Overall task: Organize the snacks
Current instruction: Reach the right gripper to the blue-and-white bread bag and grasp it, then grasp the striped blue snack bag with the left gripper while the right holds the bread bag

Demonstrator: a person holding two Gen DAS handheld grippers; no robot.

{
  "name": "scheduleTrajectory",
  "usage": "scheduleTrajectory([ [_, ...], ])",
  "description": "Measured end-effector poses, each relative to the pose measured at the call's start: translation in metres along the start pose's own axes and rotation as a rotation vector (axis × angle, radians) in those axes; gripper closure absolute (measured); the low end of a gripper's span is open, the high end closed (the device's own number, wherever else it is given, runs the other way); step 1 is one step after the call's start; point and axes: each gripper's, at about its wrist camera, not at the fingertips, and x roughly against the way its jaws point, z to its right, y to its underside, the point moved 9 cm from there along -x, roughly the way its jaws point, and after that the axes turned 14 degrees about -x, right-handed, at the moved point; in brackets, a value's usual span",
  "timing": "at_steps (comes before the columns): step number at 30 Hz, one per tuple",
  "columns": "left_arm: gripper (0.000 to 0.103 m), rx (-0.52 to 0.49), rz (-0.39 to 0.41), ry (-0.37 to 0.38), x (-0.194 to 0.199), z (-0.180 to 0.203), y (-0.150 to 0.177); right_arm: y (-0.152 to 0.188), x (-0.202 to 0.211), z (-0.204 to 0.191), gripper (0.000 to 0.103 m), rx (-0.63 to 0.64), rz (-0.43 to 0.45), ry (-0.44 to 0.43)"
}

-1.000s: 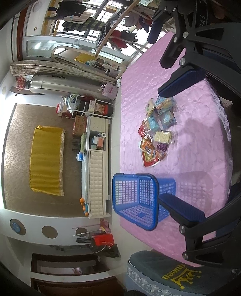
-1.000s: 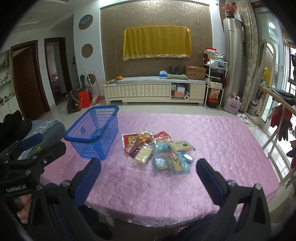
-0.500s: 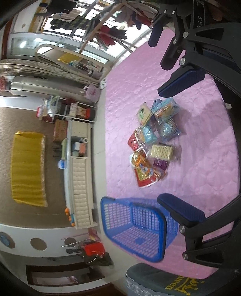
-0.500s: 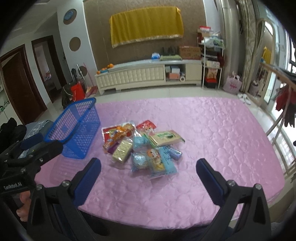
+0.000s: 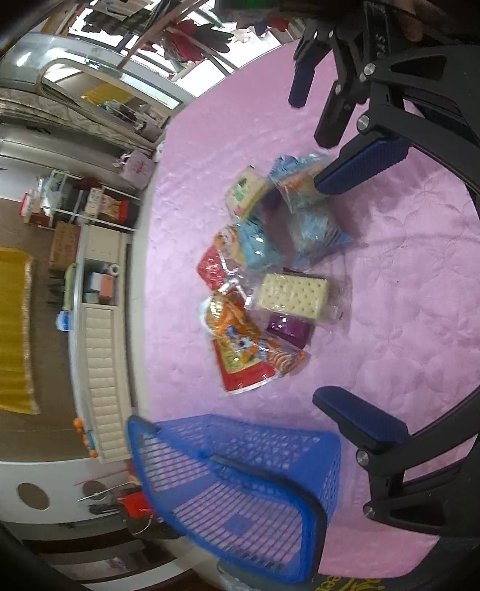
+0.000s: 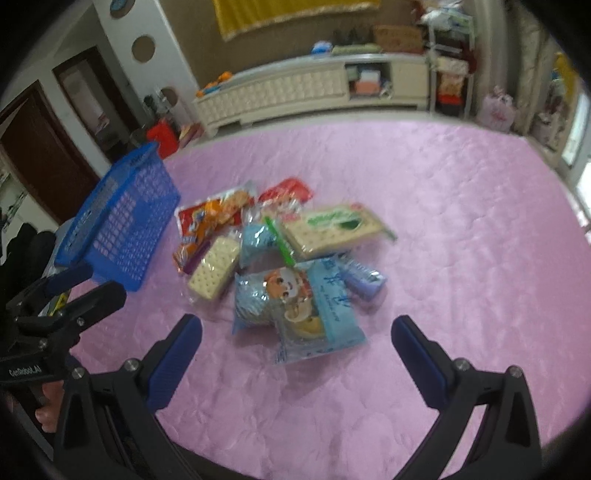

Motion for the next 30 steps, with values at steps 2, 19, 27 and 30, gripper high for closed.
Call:
scheduleTrajectory([
  [2, 0.000, -0.011, -0.025, 0.011, -0.011, 0.002, 0.002, -0.001, -0.015, 0.005, 0.000, -0.004, -0.039, -0.003],
  [19, 0.000, -0.021, -0.078, 0.030, -0.047, 0.009, 0.005, -0.004, -0.069, 0.023, 0.029, 0.023, -0.182, -0.098],
  [27, 0.000, -0.043, -0.076, 0.035, -0.036, 0.023, 0.004, 0.005, -0.039, 0.035, 0.032, 0.018, -0.134, -0.111],
  [30, 0.000, -0.079, -0.088, 0.037, -0.038, 0.035, 0.002, 0.002, -0.022, 0.042, 0.032, -0.004, -0.084, -0.112],
])
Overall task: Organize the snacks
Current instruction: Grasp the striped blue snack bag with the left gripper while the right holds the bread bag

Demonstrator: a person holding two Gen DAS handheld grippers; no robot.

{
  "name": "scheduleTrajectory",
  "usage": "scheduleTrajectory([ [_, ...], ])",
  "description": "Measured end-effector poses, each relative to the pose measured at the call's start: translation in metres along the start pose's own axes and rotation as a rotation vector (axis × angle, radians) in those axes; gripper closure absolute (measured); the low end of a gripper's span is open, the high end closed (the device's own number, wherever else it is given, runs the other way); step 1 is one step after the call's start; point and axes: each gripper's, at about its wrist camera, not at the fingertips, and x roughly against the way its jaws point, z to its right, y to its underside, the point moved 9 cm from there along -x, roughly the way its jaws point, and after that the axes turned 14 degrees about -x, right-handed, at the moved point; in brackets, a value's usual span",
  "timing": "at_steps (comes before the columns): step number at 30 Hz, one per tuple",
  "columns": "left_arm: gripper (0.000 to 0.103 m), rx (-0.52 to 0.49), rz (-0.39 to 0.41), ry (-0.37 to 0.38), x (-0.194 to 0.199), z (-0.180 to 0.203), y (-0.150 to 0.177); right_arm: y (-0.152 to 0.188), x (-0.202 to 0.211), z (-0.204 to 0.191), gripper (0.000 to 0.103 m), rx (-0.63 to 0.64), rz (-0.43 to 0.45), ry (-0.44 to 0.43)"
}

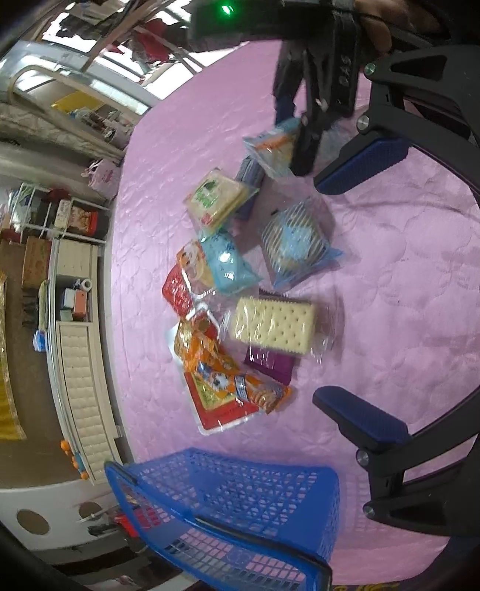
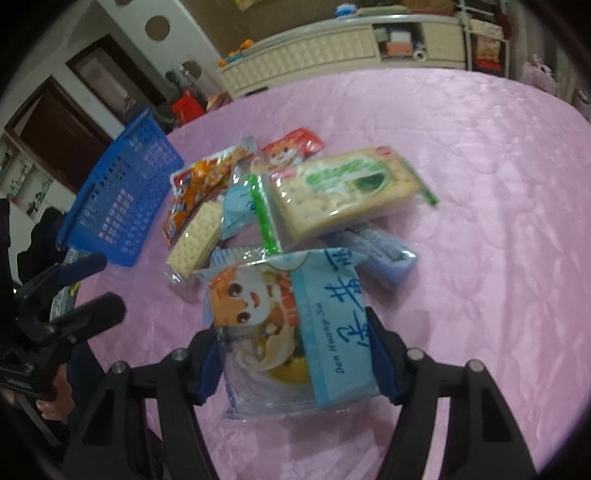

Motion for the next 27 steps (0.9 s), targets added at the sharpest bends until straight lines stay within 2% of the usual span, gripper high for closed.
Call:
scheduleTrajectory([
  [5, 0.000, 0.019, -0.027, 0.051, -0.010, 0.017, -0.007, -0.009, 0.017, 0.014, 0.032, -0.038, 0.074, 0.042],
  [8, 0.000, 0.042, -0.041, 0.034, -0.017, 0.023, -0.013, -0.015, 0.018, 0.027, 0.032, -0.052, 0.113, 0.119],
  [11, 0.000, 0.038, -0.054, 0.016, -0.025, 0.031, -0.019, -0.018, 0.018, 0.044, 0.032, -0.080, 0.115, 0.175],
  [16, 0.000, 0.028, -0.080, -0.009, -0.042, 0.042, -0.026, -0.026, 0.022, 0.049, 0.032, -0.071, 0.165, 0.232],
  [21, 0.000, 0.034, -0.134, -0.031, -0.070, 0.047, -0.028, -0.031, 0.014, 0.063, 0.032, -0.099, 0.153, 0.301],
  [27, 0.002, 0.070, -0.205, -0.077, -0.102, 0.043, -0.021, -0.036, 0.009, 0.072, 0.032, -0.107, 0.134, 0.345],
])
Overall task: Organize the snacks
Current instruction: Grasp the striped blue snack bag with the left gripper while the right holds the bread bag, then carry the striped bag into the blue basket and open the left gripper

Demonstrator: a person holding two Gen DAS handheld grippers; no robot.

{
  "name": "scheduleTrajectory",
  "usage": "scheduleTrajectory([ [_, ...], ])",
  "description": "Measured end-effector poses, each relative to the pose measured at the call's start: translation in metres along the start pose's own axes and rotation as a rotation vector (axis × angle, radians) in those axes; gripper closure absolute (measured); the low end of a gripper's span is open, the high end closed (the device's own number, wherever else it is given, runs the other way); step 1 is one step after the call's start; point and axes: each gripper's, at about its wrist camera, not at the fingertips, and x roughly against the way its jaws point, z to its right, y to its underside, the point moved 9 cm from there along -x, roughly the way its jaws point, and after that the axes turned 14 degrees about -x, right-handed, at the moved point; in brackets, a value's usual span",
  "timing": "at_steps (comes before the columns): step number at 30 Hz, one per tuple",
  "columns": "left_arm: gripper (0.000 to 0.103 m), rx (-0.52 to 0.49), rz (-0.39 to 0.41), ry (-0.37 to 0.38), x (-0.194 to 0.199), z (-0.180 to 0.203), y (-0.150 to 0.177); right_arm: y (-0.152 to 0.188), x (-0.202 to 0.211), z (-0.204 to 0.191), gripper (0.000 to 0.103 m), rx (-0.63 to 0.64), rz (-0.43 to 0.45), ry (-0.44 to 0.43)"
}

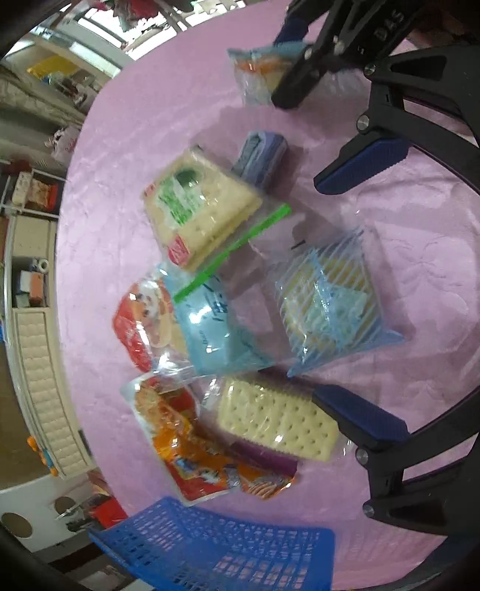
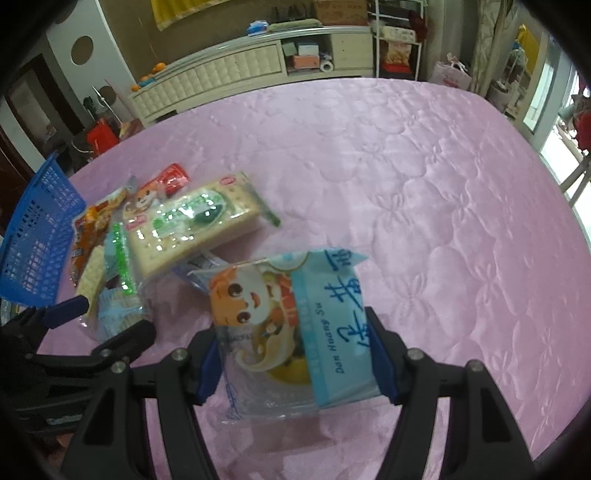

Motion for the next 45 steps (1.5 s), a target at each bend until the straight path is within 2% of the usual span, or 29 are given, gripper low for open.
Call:
scheduleTrajectory([
  [2, 0.013, 0.005, -0.027, -0.006, -0.010, -0.001, 0.002, -0.001, 0.001, -0.002, 0.032, -0.004, 0.001, -0.022],
  [4, 0.015, 0.019, -0.034, 0.017, -0.017, 0.000, 0.004, -0.001, 0.001, -0.003, 0.032, 0.004, 0.000, -0.021],
  [6, 0.018, 0.013, -0.021, 0.006, -0.017, -0.001, 0.003, 0.001, 0.001, -0.004, 0.031, 0.011, -0.007, -0.018],
  [8, 0.027, 0.010, -0.006, 0.009, -0.015, 0.000, 0.003, 0.002, 0.000, -0.003, 0.031, 0.014, -0.013, -0.014],
  [10, 0.045, 0.016, 0.017, 0.016, -0.010, -0.001, 0.004, 0.003, 0.000, -0.002, 0.031, 0.016, -0.016, -0.005],
  [11, 0.047, 0.016, 0.025, 0.032, -0.008, 0.000, 0.005, 0.002, -0.001, -0.001, 0.031, 0.014, -0.016, -0.003],
  [13, 0.048, 0.015, 0.035, 0.063, -0.002, 0.002, 0.007, 0.002, 0.001, -0.001, 0.031, 0.016, -0.013, 0.004],
  [17, 0.048, 0.002, 0.058, 0.064, 0.011, 0.004, 0.015, 0.007, 0.006, -0.003, 0.031, 0.020, -0.006, -0.003],
  [20, 0.048, 0.006, 0.085, 0.073, 0.026, -0.004, 0.021, 0.013, 0.009, -0.007, 0.031, 0.002, -0.028, -0.019],
  [23, 0.048, 0.011, 0.108, 0.068, 0.042, -0.015, 0.029, 0.017, 0.022, -0.017, 0.031, 0.011, -0.008, -0.013],
  [29, 0.048, 0.045, 0.164, 0.076, 0.071, -0.049, 0.043, 0.025, 0.054, -0.056, 0.031, 0.056, 0.014, -0.047],
  [38, 0.048, 0.075, 0.270, 0.083, 0.140, -0.100, 0.061, 0.025, 0.102, -0.121, 0.031, 0.139, 0.091, -0.058],
  [45, 0.048, 0.097, 0.355, 0.074, 0.191, -0.143, 0.071, 0.029, 0.132, -0.172, 0.031, 0.191, 0.120, -0.110],
])
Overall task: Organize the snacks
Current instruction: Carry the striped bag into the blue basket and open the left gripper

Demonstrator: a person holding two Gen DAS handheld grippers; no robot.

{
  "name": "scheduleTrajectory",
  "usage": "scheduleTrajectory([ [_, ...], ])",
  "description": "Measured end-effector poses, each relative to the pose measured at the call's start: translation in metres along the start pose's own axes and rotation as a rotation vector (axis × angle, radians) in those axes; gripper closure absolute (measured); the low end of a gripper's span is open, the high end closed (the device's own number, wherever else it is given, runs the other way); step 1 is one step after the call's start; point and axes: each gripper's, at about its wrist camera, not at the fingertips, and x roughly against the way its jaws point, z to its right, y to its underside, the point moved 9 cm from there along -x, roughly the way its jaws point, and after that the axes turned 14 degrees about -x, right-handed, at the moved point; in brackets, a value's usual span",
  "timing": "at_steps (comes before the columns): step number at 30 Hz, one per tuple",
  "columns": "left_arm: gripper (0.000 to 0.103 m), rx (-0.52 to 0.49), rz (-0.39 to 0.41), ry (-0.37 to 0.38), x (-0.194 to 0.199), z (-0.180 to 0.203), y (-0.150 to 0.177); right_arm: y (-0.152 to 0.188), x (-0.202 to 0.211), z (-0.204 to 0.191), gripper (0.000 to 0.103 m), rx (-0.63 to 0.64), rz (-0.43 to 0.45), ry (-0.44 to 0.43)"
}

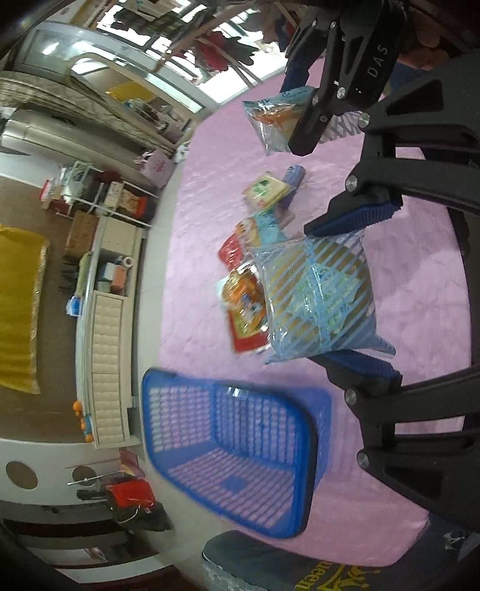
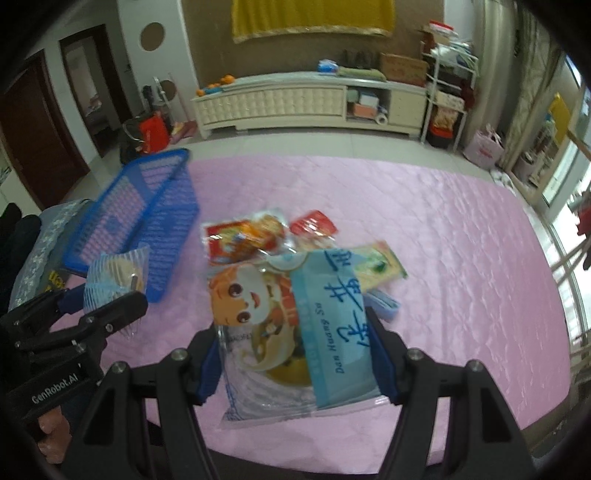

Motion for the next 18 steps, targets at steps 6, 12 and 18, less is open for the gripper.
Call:
scheduleTrajectory([
  [6, 0.048, 0.009, 0.030, -0.037, 0.029, -0.042, -0.007, -0.013, 0.009, -0.046, 0.031, 0.026, 0.021, -0.059],
  [12, 0.048, 0.001, 0.058, -0.089, 0.050, -0.085, -0.015, -0.017, 0.003, -0.092, 0.031, 0.059, 0.002, -0.118],
  [18, 0.048, 0.001, 0.059, -0.121, 0.052, -0.121, -0.012, -0.018, -0.014, -0.137, 0.031, 0.109, -0.041, -0.167],
])
